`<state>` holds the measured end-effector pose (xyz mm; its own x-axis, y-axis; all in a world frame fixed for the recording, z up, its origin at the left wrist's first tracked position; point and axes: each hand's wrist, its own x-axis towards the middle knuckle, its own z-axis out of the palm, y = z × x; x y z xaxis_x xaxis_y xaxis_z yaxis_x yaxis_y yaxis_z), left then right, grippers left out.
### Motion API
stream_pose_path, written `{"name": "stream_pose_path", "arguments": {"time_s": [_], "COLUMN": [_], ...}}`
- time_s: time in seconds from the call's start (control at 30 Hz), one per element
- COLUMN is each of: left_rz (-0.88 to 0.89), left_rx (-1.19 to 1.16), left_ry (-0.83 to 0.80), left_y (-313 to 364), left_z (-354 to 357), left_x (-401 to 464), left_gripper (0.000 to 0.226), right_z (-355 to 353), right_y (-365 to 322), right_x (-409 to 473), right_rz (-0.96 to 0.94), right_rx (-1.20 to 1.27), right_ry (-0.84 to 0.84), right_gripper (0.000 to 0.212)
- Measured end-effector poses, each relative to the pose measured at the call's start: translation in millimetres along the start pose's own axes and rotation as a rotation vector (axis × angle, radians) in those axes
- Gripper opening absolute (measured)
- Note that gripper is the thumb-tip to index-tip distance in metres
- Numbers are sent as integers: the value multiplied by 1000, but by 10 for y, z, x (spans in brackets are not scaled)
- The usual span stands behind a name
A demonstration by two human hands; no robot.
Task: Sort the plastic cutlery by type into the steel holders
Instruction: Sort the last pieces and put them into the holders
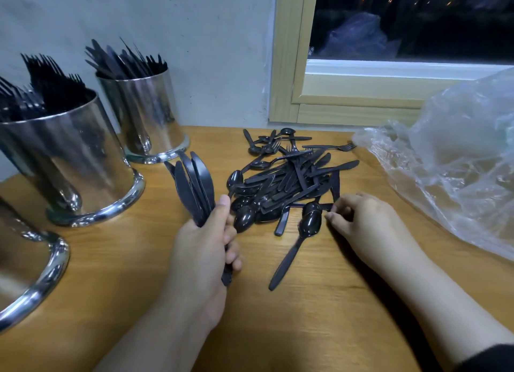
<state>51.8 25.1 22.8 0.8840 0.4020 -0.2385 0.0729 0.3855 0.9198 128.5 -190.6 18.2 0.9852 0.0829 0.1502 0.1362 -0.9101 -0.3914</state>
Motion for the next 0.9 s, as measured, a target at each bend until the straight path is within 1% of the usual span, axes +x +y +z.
{"name": "stream_pose_path", "arguments": {"time_s": [0.07,0.27,0.5,0.6,0.67,0.73,0.8,0.87,0.9], "left_rz": [-20,-29,-54,-43,-38,-32,-5,11,12], "left_rx": [-3,-24,-41,-41,-36,-23,-11,4,10], "left_ry": [-1,-17,-35,-35,-41,-54,-73,-89,-104], "left_y": [0,-2,-9,-5,-8,-11,-15,-21,-23], "left_z": [7,-3,-14,-1,2,6,16,26,33], "left_x": [-3,8,23,-8,-23,-35,-46,-61,-69], "left_gripper": [34,39,37,35,33,31,29,30,31], "right_z": [-25,-65,-165,-159,-144,-153,-190,-227,-231], "right_y": [-4,-23,8,39,57,82,85,17,-59], "right_x": [-1,-6,-14,-4,-2,-12,-37,-110,-174], "right_rz": [22,78,146,145,133,114,96,41,-7], "right_rx": [21,15,22,6,2,59,200,382,451], "right_ry": [5,-5,11,21,39,86,178,272,272], "right_gripper": [9,24,26,28,26,19,13,13,16]}}
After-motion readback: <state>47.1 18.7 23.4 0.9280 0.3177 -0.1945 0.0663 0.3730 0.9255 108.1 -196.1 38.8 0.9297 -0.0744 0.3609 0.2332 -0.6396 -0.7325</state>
